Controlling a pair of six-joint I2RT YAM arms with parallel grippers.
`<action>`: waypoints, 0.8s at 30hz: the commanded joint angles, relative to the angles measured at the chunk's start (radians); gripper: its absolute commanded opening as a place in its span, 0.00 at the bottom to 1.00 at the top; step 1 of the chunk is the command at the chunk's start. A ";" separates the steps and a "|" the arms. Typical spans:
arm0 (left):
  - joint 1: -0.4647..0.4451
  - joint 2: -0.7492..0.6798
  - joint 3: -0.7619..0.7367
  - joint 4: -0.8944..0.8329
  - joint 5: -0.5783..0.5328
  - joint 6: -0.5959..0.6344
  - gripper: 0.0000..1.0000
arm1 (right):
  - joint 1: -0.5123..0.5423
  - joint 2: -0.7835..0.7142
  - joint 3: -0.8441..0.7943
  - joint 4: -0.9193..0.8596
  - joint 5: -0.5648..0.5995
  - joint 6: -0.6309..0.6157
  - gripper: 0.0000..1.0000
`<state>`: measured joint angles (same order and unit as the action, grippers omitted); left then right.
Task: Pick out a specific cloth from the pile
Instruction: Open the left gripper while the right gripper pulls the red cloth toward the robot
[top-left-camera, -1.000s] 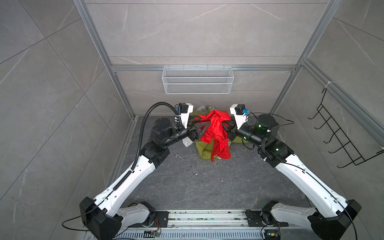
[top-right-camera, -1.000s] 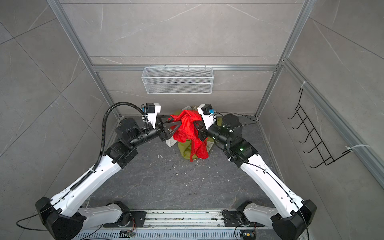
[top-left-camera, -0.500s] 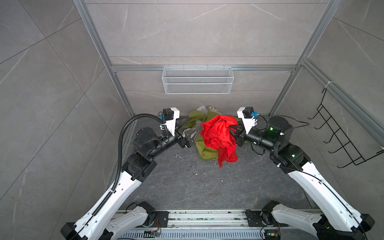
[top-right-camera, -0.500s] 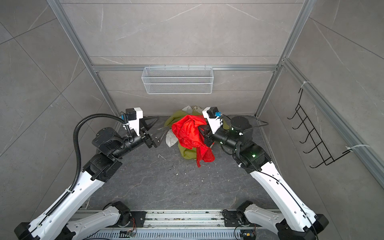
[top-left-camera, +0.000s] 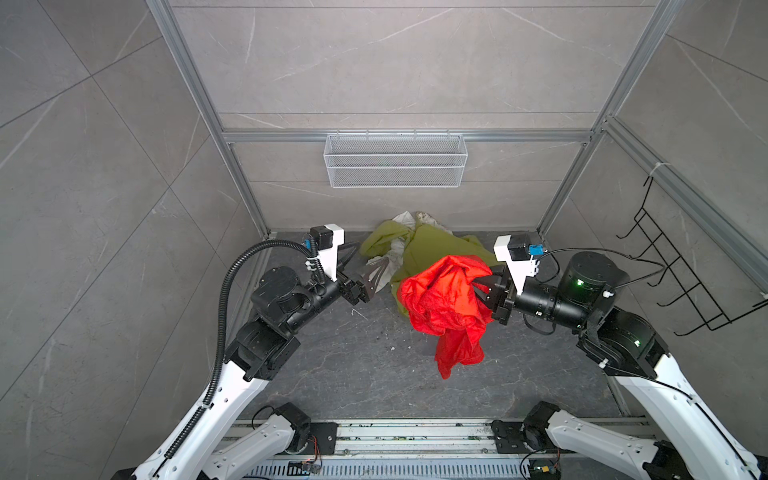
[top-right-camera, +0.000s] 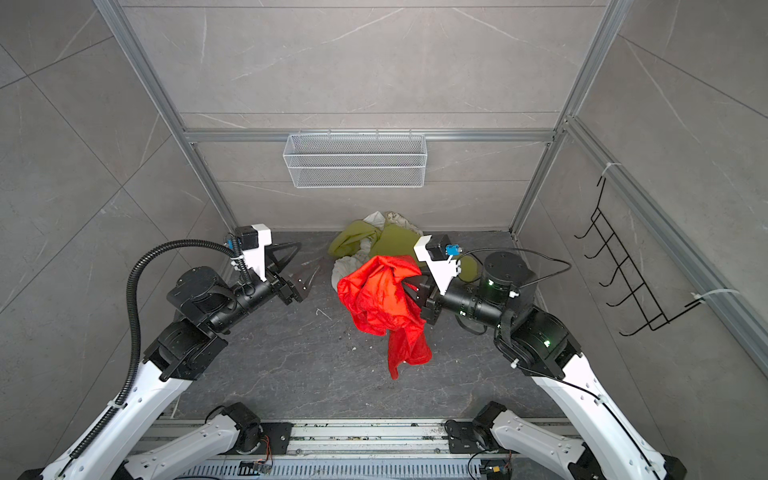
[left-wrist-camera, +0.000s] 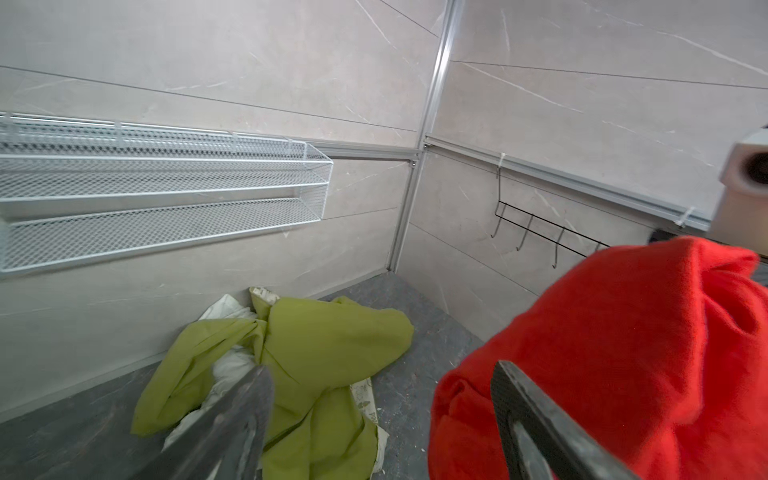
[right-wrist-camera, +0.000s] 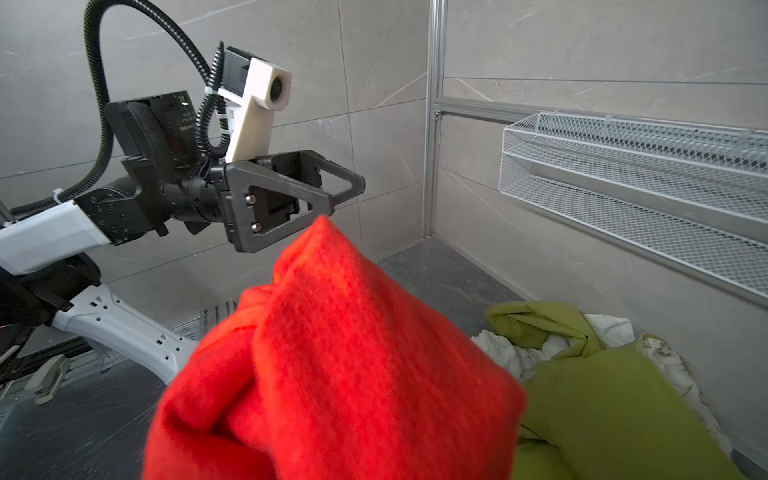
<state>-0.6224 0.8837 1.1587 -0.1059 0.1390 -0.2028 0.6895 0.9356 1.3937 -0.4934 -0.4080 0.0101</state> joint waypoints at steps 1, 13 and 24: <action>-0.003 0.010 0.059 -0.035 -0.108 -0.020 0.83 | 0.028 -0.034 -0.001 0.013 -0.002 0.049 0.00; -0.002 0.011 0.067 -0.063 -0.187 -0.046 0.83 | 0.154 -0.086 -0.118 0.028 -0.018 0.106 0.00; -0.002 -0.010 0.051 -0.070 -0.270 -0.063 0.82 | 0.315 0.066 -0.172 0.198 -0.056 0.120 0.00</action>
<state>-0.6224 0.8906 1.2068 -0.2005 -0.0856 -0.2390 0.9867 0.9642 1.2282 -0.4210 -0.4210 0.1066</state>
